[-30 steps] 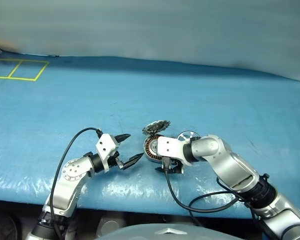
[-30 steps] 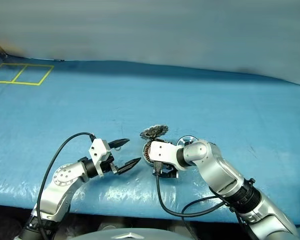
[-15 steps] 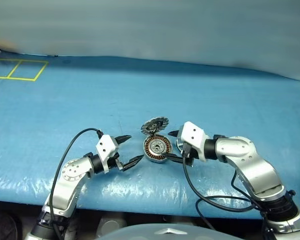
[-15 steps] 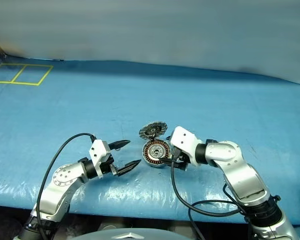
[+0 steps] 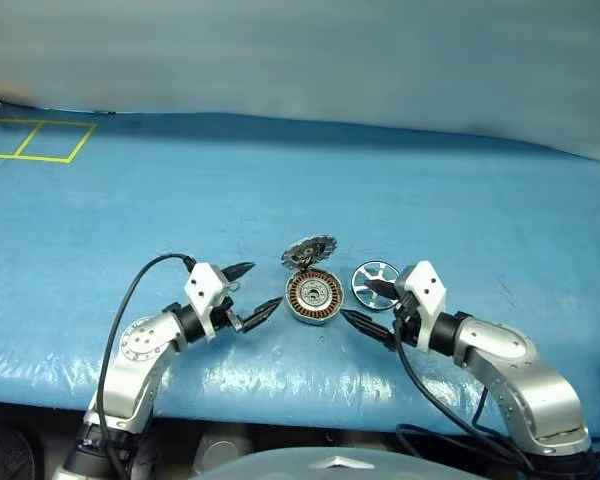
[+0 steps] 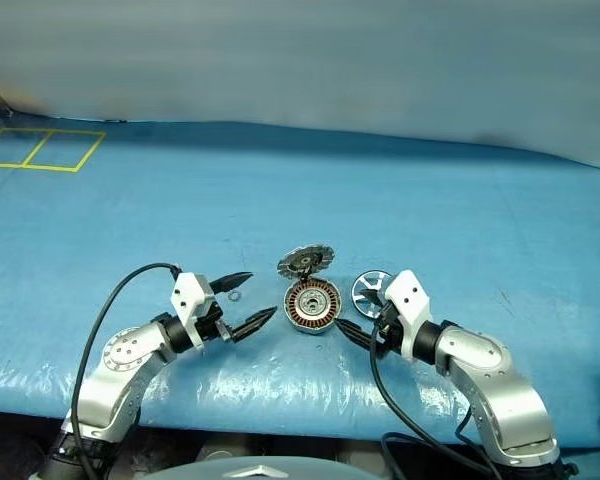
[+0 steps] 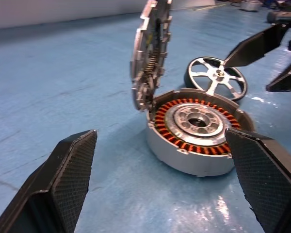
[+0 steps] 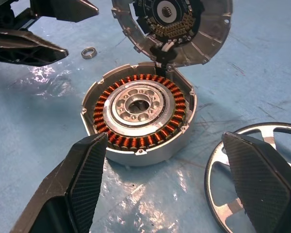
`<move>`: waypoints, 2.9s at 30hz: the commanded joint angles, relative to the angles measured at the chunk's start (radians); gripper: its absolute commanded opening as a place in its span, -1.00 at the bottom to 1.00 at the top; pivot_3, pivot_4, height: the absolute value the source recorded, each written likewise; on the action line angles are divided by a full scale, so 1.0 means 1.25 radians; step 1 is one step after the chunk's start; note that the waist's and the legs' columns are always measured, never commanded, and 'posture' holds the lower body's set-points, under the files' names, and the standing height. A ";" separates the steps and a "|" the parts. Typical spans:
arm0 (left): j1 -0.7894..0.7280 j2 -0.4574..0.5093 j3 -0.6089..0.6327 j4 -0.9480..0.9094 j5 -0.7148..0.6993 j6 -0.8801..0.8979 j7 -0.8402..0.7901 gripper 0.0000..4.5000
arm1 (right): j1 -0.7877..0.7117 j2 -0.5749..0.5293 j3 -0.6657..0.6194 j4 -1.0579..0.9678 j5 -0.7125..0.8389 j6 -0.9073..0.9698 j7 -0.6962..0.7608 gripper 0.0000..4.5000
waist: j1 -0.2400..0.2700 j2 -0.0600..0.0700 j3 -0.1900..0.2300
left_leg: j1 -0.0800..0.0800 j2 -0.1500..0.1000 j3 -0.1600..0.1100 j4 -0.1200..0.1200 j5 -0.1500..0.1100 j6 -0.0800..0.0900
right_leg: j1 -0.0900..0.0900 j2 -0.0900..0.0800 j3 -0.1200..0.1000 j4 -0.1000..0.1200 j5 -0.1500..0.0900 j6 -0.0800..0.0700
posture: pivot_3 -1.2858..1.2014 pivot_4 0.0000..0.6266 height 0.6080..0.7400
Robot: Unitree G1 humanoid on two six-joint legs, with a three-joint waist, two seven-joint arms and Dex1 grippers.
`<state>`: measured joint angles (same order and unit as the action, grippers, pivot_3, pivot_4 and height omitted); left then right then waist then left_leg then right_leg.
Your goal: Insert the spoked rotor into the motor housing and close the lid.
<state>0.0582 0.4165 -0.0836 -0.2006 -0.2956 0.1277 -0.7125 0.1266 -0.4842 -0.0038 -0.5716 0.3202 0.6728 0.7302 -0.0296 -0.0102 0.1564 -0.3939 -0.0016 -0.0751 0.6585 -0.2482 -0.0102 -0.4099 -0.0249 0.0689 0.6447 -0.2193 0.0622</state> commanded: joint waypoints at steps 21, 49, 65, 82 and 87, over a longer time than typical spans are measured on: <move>0.020 0.039 0.030 0.049 0.075 0.051 0.056 1.00 | -0.017 -0.045 0.047 -0.042 0.000 -0.055 -0.048 0.76 | 0.002 0.000 0.000 | 0.000 0.000 0.000 0.000 0.000 0.000 | 0.000 0.000 0.000 0.000 0.000 0.000 | 0.03 -0.52 1.00; 0.018 0.036 0.036 0.050 0.080 0.034 0.055 1.00 | -0.034 -0.063 0.069 -0.010 -0.020 -0.075 -0.063 0.76 | 0.002 0.000 0.000 | 0.000 0.000 0.000 0.000 0.000 0.000 | 0.000 0.000 0.000 0.000 0.000 0.000 | 0.03 -0.52 1.00; 0.015 0.039 0.030 0.052 0.080 0.028 0.042 1.00 | -0.029 -0.070 0.075 -0.013 -0.022 -0.080 -0.070 0.76 | 0.002 0.000 0.000 | 0.000 0.000 0.000 0.000 0.000 0.000 | 0.000 0.000 0.000 0.000 0.000 0.000 | 0.03 -0.52 1.00; 0.054 0.080 -0.060 -0.061 0.033 0.054 -0.092 1.00 | -0.032 -0.076 0.058 -0.017 -0.015 -0.077 -0.068 0.76 | 0.002 0.000 0.000 | 0.000 0.000 0.000 0.000 0.000 0.000 | 0.000 0.000 0.000 0.000 0.000 0.000 | 0.03 -0.52 1.00; 0.042 0.059 -0.135 0.011 0.104 0.039 -0.077 1.00 | -0.020 -0.085 0.030 -0.038 0.016 -0.067 -0.055 0.76 | 0.002 0.000 0.000 | 0.000 0.000 0.001 0.000 0.000 0.000 | 0.000 0.000 0.000 -0.001 0.000 0.000 | 0.03 -0.52 1.00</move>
<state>0.1232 0.4934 -0.2347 -0.2018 -0.1977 0.1973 -0.8228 0.1019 -0.5854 0.0628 -0.5714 0.3087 0.5944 0.6527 -0.0266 -0.0102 0.1569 -0.3944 -0.0016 -0.0745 0.6580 -0.2483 -0.0102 -0.4104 -0.0250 0.0691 0.6441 -0.2196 0.0618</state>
